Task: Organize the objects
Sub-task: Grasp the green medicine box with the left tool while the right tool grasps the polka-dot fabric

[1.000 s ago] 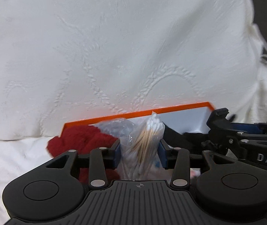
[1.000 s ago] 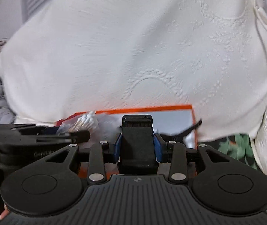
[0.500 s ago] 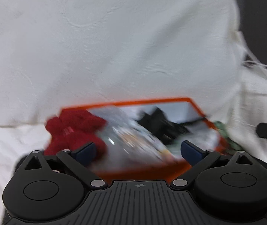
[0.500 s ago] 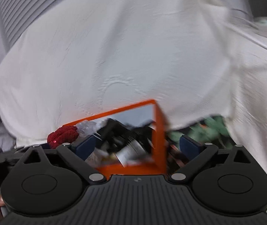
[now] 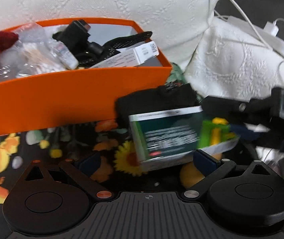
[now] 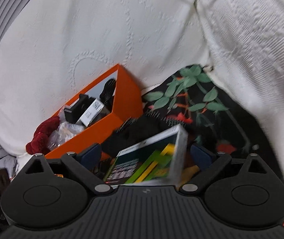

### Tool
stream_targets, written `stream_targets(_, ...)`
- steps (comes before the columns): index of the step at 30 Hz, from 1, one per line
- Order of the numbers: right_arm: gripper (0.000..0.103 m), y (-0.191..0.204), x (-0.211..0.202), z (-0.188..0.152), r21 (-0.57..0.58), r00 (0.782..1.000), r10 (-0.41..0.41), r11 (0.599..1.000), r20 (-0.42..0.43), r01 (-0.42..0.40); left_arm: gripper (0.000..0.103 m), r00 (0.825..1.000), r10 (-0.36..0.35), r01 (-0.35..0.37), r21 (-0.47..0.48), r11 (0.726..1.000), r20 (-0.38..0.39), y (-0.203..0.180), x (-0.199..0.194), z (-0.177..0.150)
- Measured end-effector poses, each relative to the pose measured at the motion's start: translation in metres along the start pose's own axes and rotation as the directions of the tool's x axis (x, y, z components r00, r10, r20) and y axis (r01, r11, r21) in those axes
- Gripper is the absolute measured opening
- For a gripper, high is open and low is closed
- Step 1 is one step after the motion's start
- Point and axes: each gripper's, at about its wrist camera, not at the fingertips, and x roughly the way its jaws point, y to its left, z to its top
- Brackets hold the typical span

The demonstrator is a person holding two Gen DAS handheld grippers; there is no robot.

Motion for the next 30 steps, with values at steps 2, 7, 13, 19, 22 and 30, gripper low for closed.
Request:
stream_targets(2,0.096,0.000,0.004,-0.002,-0.001,0.999,0.042,0.999,-0.008,-0.042,0.103,1.000,-0.017,0.017,0.000,1.000,0.020,0.000,-0.005,0.000)
stream_targets(7,0.096,0.018,-0.005,-0.017,-0.042,0.994,0.095,0.994,-0.047,-0.097,0.103,0.999,-0.010,0.005,0.093,0.996,0.051,-0.003,-0.031,-0.013)
stream_targets(13,0.095,0.064,-0.022,-0.061,-0.033,0.947,0.261,0.962,-0.187,-0.271,0.103,0.999,0.019,-0.027,0.254,0.967,0.032,0.007,-0.082,-0.050)
stream_targets(19,0.098,0.086,-0.064,-0.047,-0.281,0.975,0.219,0.935,-0.031,-0.219,0.103,0.997,0.083,-0.083,0.152,0.985,0.012,0.031,-0.118,-0.059)
stream_targets(22,0.099,0.073,-0.064,-0.020,-0.327,0.995,0.067,0.944,0.077,-0.038,0.103,0.993,0.107,-0.107,-0.001,0.994,-0.055,0.041,-0.108,-0.045)
stream_targets(30,0.099,0.043,-0.007,0.005,-0.263,0.992,-0.128,0.957,0.000,0.123,0.103,0.978,0.074,-0.121,-0.239,0.963,-0.194,0.049,-0.047,-0.015)
